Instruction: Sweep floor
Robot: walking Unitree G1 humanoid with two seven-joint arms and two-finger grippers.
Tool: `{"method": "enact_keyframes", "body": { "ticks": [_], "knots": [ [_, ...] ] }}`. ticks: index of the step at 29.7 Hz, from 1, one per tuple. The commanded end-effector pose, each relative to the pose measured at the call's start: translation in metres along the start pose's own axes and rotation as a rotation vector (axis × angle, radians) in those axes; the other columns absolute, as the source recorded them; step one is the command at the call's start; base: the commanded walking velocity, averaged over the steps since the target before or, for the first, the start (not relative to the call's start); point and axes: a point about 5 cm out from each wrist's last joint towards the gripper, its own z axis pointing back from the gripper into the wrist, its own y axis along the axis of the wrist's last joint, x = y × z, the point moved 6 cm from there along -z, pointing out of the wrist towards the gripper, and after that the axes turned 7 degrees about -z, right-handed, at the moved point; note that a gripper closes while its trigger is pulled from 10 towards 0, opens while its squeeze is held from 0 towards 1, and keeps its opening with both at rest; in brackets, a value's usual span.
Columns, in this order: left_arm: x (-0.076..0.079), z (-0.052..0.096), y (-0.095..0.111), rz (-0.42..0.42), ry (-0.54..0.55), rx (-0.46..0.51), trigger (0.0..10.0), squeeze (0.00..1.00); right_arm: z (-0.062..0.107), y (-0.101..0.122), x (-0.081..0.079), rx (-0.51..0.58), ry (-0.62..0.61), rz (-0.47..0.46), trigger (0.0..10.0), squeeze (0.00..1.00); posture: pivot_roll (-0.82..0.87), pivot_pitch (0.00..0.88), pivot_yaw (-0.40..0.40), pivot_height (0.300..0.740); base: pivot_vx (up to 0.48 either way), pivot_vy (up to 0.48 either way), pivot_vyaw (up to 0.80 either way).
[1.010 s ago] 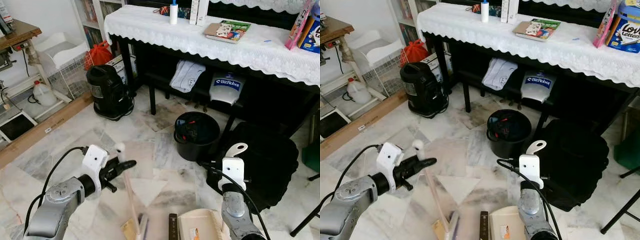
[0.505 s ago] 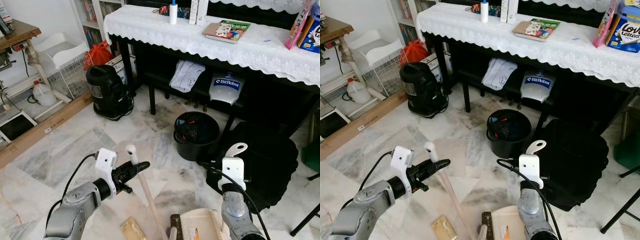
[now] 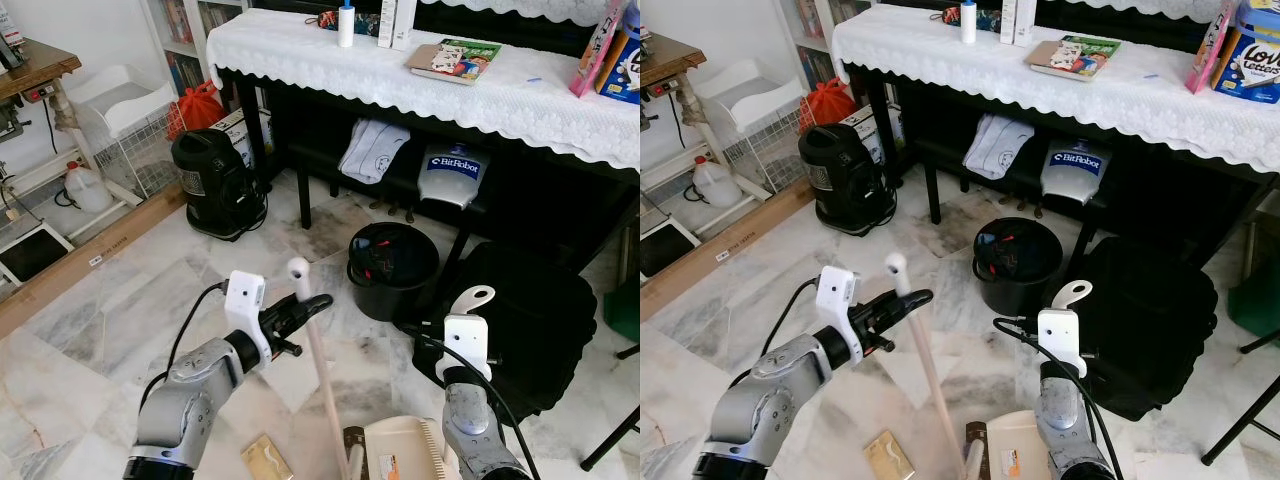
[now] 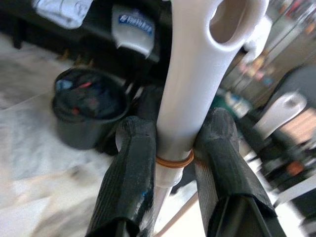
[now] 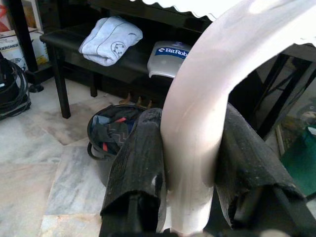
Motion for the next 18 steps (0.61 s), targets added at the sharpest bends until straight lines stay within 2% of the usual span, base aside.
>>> {"method": "enact_keyframes", "body": {
  "ticks": [1, 9, 13, 14, 18],
  "knots": [
    [0.006, -0.002, 0.016, 0.066, -0.032, 0.063, 10.0, 0.0, 0.002, -0.002, -0.006, -0.007, 0.017, -0.006, 10.0, 0.0, 0.08, 0.091, 0.055, 0.74, 0.0, 0.0, 0.0],
    [-0.01, 0.006, 0.034, 0.116, 0.02, 0.134, 10.0, 0.0, 0.002, -0.002, -0.006, -0.008, 0.019, -0.005, 10.0, 0.0, 0.09, 0.1, 0.052, 0.74, 0.0, 0.0, 0.0],
    [-0.024, 0.011, 0.047, 0.092, 0.11, 0.206, 10.0, 0.0, 0.002, -0.002, -0.007, -0.01, 0.023, -0.005, 10.0, 0.0, 0.09, 0.102, 0.051, 0.74, 0.0, 0.0, 0.0],
    [-0.034, 0.014, 0.056, 0.087, 0.168, 0.249, 10.0, 0.0, 0.002, -0.002, -0.007, -0.01, 0.022, -0.004, 10.0, 0.0, 0.09, 0.104, 0.05, 0.74, 0.0, 0.0, 0.0],
    [-0.051, 0.023, 0.071, 0.047, 0.266, 0.303, 10.0, 0.0, 0.003, -0.003, -0.007, -0.01, 0.022, -0.002, 10.0, 0.0, 0.09, 0.104, 0.049, 0.74, 0.0, 0.0, 0.0]
  ]
}}
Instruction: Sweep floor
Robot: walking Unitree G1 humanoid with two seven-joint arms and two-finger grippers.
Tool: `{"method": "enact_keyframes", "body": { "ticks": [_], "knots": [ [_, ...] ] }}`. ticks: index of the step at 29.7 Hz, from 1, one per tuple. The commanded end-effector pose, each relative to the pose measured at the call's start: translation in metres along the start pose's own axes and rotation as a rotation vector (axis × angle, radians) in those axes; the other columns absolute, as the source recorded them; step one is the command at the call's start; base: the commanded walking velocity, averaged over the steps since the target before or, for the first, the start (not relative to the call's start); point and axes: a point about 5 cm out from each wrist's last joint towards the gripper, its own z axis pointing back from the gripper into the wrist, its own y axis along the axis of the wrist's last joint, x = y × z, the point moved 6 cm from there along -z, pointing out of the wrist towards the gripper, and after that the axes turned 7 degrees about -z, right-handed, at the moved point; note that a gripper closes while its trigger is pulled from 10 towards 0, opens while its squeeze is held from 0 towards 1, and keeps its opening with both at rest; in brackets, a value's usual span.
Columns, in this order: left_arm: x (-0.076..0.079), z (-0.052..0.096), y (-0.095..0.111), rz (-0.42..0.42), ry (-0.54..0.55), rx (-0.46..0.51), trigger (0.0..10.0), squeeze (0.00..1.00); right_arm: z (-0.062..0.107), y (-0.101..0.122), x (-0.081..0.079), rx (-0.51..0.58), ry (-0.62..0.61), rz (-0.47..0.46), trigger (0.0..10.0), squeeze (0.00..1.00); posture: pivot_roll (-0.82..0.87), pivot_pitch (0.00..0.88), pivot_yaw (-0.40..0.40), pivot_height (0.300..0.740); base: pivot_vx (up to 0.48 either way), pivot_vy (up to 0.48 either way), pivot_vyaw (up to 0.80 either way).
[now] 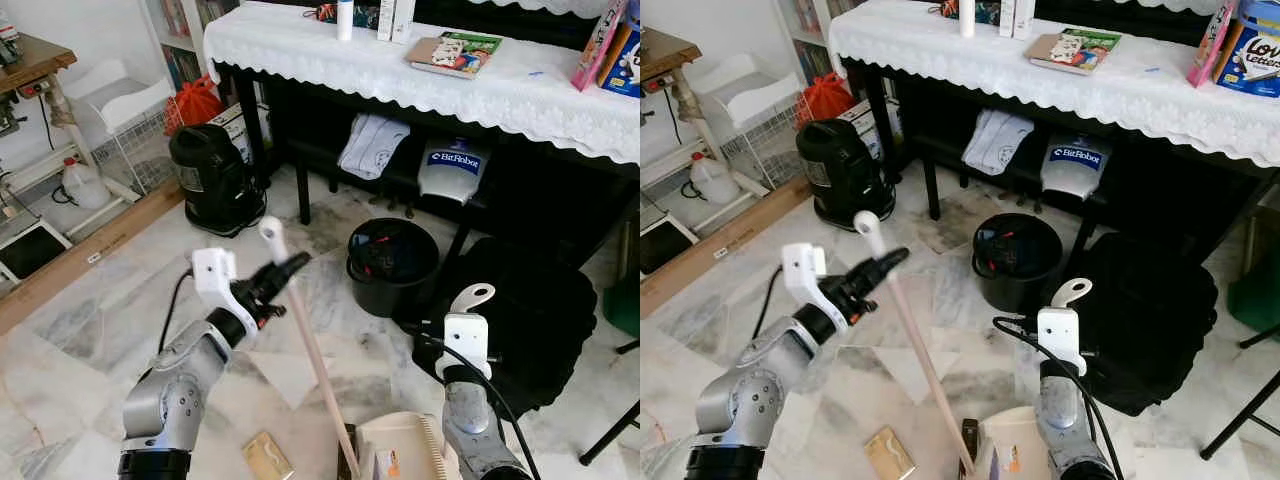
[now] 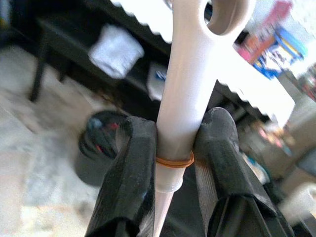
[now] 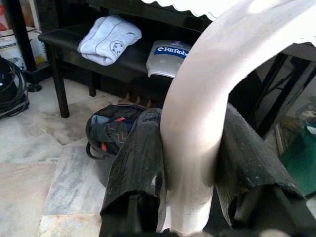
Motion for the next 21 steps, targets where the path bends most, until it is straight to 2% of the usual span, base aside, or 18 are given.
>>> {"method": "enact_keyframes", "body": {
  "ticks": [1, 2, 3, 5, 6, 7, 10, 11, 15, 19, 21],
  "knots": [
    [-0.005, -0.001, 0.023, -0.046, 0.033, 0.086, 10.0, 0.0, 0.004, -0.006, -0.005, -0.027, 0.018, 0.004, 10.0, 0.0, 0.09, 0.104, 0.048, 0.74, 0.0, 0.0, 0.0],
    [-0.015, 0.001, 0.025, -0.145, 0.074, 0.075, 10.0, 0.0, 0.004, -0.007, -0.005, -0.028, 0.017, 0.006, 10.0, 0.0, 0.09, 0.104, 0.049, 0.74, 0.0, 0.0, 0.0],
    [-0.017, 0.002, 0.023, -0.2, 0.081, 0.061, 10.0, 0.0, 0.004, -0.007, -0.005, -0.028, 0.016, 0.006, 10.0, 0.0, 0.09, 0.103, 0.049, 0.74, 0.0, 0.0, 0.0],
    [-0.023, 0.005, 0.017, -0.27, 0.091, 0.033, 10.0, 0.0, 0.004, -0.006, -0.005, -0.026, 0.014, 0.007, 10.0, 0.0, 0.09, 0.099, 0.05, 0.74, 0.0, 0.0, 0.0],
    [-0.023, 0.005, 0.017, -0.27, 0.091, 0.033, 10.0, 0.0, 0.004, -0.006, -0.005, -0.026, 0.014, 0.007, 10.0, 0.0, 0.09, 0.099, 0.05, 0.74, 0.0, 0.0, 0.0],
    [-0.027, 0.007, 0.011, -0.329, 0.1, 0.006, 10.0, 0.0, 0.004, -0.005, -0.004, -0.02, 0.01, 0.007, 10.0, 0.0, 0.09, 0.098, 0.051, 0.74, 0.0, 0.0, 0.0],
    [-0.029, 0.01, 0.005, -0.352, 0.095, -0.018, 10.0, 0.0, 0.003, -0.003, -0.004, -0.013, 0.006, 0.003, 10.0, 0.0, 0.1, 0.095, 0.052, 0.74, 0.0, 0.0, 0.0],
    [-0.028, 0.012, -0.001, -0.401, 0.079, -0.042, 10.0, 0.0, 0.002, -0.002, -0.003, -0.006, 0.005, -0.003, 10.0, 0.0, 0.1, 0.093, 0.052, 0.74, 0.0, 0.0, 0.0],
    [-0.027, 0.014, -0.009, -0.462, 0.062, -0.067, 10.0, 0.0, 0.001, 0.002, -0.004, 0.012, 0.005, -0.025, 10.0, 0.0, 0.1, 0.092, 0.054, 0.74, 0.0, 0.0, 0.0],
    [-0.028, 0.015, -0.01, -0.475, 0.064, -0.072, 10.0, 0.0, 0.0, 0.003, -0.006, 0.013, 0.008, -0.025, 10.0, 0.0, 0.1, 0.089, 0.057, 0.74, 0.0, 0.0, 0.0],
    [-0.036, 0.02, -0.013, -0.523, 0.075, -0.092, 10.0, 0.0, -0.002, 0.006, -0.011, 0.02, 0.02, -0.034, 10.0, 0.0, 0.11, 0.091, 0.056, 0.74, 0.0, 0.0, 0.0]
  ]
}}
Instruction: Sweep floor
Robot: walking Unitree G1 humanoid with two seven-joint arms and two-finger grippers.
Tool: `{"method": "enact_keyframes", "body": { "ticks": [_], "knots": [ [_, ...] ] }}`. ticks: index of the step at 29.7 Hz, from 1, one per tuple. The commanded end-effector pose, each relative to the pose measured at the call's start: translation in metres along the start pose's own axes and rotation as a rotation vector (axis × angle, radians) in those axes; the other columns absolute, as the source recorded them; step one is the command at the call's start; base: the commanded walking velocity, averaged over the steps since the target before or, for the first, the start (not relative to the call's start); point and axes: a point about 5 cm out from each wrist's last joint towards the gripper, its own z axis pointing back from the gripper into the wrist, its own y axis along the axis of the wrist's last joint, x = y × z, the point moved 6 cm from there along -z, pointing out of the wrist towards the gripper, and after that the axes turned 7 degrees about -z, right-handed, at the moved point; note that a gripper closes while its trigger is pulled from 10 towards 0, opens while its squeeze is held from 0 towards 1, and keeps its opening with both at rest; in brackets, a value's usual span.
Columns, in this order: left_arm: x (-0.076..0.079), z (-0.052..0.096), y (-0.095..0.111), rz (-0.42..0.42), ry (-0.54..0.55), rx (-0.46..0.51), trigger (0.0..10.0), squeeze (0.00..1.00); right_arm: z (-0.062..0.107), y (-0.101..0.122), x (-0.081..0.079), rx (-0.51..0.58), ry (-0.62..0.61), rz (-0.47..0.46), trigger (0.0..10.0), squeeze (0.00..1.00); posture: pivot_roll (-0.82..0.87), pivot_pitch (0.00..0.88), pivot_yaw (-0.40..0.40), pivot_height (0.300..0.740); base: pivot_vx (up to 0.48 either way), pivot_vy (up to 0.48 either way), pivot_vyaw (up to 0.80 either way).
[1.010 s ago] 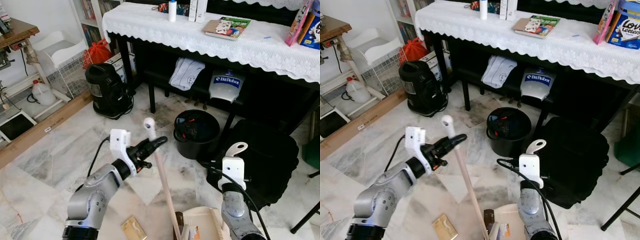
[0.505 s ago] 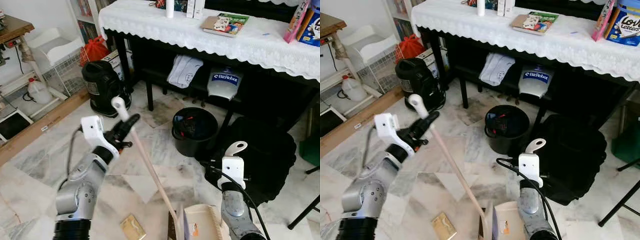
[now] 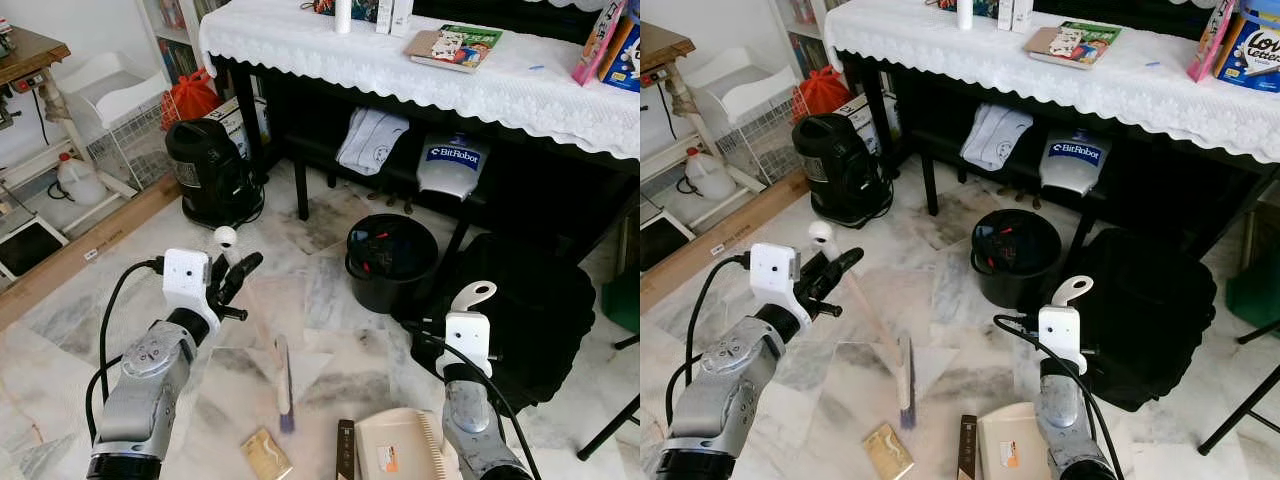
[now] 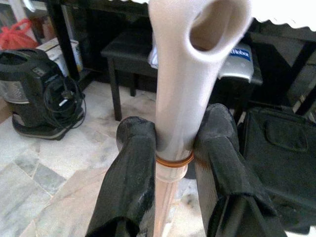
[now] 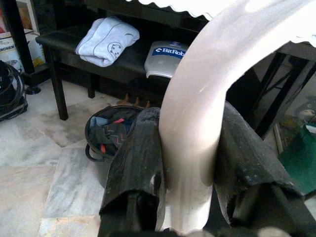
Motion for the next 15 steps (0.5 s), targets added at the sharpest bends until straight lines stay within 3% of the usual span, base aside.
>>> {"method": "enact_keyframes", "body": {
  "ticks": [1, 5, 15],
  "knots": [
    [-0.008, 0.005, -0.004, -0.053, 0.01, -0.008, 10.0, 0.0, -0.002, 0.004, -0.011, 0.007, 0.027, -0.024, 10.0, 0.0, 0.11, 0.093, 0.056, 0.74, 0.0, 0.0, 0.0],
    [-0.02, 0.011, -0.006, -0.076, 0.037, -0.018, 10.0, 0.0, -0.006, 0.012, -0.021, 0.026, 0.059, -0.041, 10.0, 0.0, 0.11, 0.099, 0.056, 0.74, 0.0, 0.0, 0.0],
    [-0.02, 0.014, -0.007, -0.087, 0.035, -0.019, 10.0, 0.0, -0.013, 0.02, -0.02, 0.047, 0.054, -0.058, 10.0, 0.0, 0.12, 0.096, 0.053, 0.74, 0.0, 0.0, 0.0]
  ]
}}
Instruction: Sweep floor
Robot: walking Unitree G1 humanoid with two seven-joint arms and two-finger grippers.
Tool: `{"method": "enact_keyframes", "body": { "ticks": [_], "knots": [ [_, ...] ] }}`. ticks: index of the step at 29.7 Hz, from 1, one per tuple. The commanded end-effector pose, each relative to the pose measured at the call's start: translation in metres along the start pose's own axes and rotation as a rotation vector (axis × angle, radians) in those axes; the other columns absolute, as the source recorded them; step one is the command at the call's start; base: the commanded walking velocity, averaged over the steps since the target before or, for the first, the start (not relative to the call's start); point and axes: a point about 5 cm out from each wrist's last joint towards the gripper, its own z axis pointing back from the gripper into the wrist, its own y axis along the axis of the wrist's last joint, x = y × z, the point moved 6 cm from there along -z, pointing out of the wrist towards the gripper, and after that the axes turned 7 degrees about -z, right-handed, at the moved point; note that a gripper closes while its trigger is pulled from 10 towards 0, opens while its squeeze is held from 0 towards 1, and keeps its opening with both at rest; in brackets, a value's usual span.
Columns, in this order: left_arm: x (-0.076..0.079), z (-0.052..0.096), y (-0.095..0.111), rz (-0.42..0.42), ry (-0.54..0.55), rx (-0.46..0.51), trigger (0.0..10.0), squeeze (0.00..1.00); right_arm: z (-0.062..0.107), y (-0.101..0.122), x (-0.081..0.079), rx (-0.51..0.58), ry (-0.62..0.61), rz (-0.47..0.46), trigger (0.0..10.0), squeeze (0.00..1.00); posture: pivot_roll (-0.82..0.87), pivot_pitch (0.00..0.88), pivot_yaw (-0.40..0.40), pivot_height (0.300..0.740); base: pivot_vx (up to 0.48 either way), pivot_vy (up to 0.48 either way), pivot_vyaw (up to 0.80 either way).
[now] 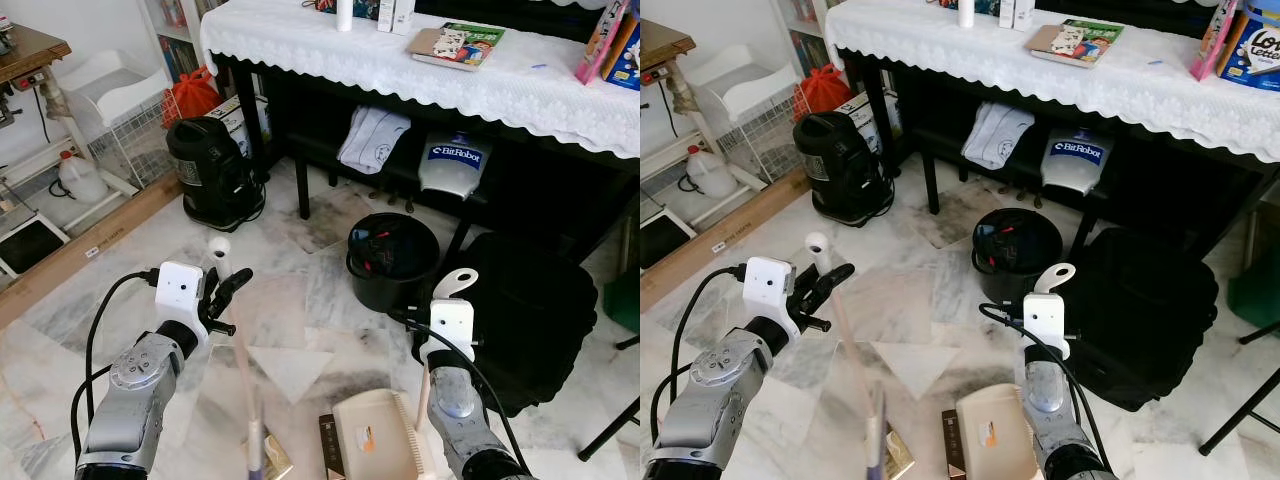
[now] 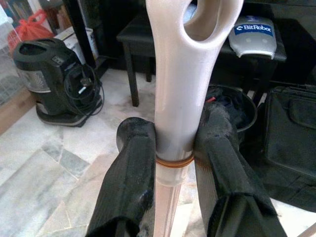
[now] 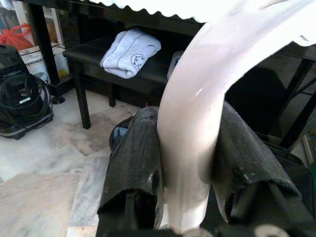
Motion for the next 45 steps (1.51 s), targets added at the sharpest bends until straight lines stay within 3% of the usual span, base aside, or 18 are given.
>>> {"method": "enact_keyframes", "body": {
  "ticks": [1, 11, 18, 25, 30, 36, 45],
  "knots": [
    [-0.005, 0.003, 0.006, -0.021, 0.008, 0.028, 10.0, 0.0, -0.002, 0.004, 0.0, 0.017, -0.001, -0.01, 10.0, 0.0, 0.12, 0.095, 0.053, 0.74, 0.0, 0.0, 0.0],
    [-0.004, 0.014, -0.016, -0.104, -0.057, -0.086, 10.0, 0.0, 0.001, -0.004, -0.007, -0.021, 0.032, -0.02, 10.0, 0.0, 0.12, 0.108, 0.053, 0.74, 0.0, 0.0, 0.0],
    [0.011, 0.016, -0.025, -0.068, -0.143, -0.145, 10.0, 0.0, 0.01, -0.019, -0.011, -0.077, 0.053, -0.001, 10.0, 0.0, 0.13, 0.116, 0.05, 0.74, 0.0, 0.0, 0.0],
    [0.026, 0.027, -0.041, -0.04, -0.254, -0.232, 10.0, 0.0, 0.014, -0.025, -0.01, -0.096, 0.056, 0.009, 10.0, 0.0, 0.13, 0.121, 0.051, 0.74, 0.0, 0.0, 0.0],
    [0.036, 0.032, -0.041, 0.013, -0.315, -0.252, 10.0, 0.0, 0.016, -0.027, -0.01, -0.101, 0.058, 0.012, 10.0, 0.0, 0.13, 0.122, 0.049, 0.74, 0.0, 0.0, 0.0],
    [0.055, 0.044, -0.042, 0.134, -0.437, -0.304, 10.0, 0.0, 0.017, -0.028, -0.01, -0.106, 0.057, 0.018, 10.0, 0.0, 0.13, 0.115, 0.048, 0.74, 0.0, 0.0, 0.0],
    [0.059, 0.049, -0.03, 0.244, -0.493, -0.287, 10.0, 0.0, 0.015, -0.028, -0.009, -0.107, 0.053, 0.023, 10.0, 0.0, 0.13, 0.103, 0.051, 0.74, 0.0, 0.0, 0.0]
  ]
}}
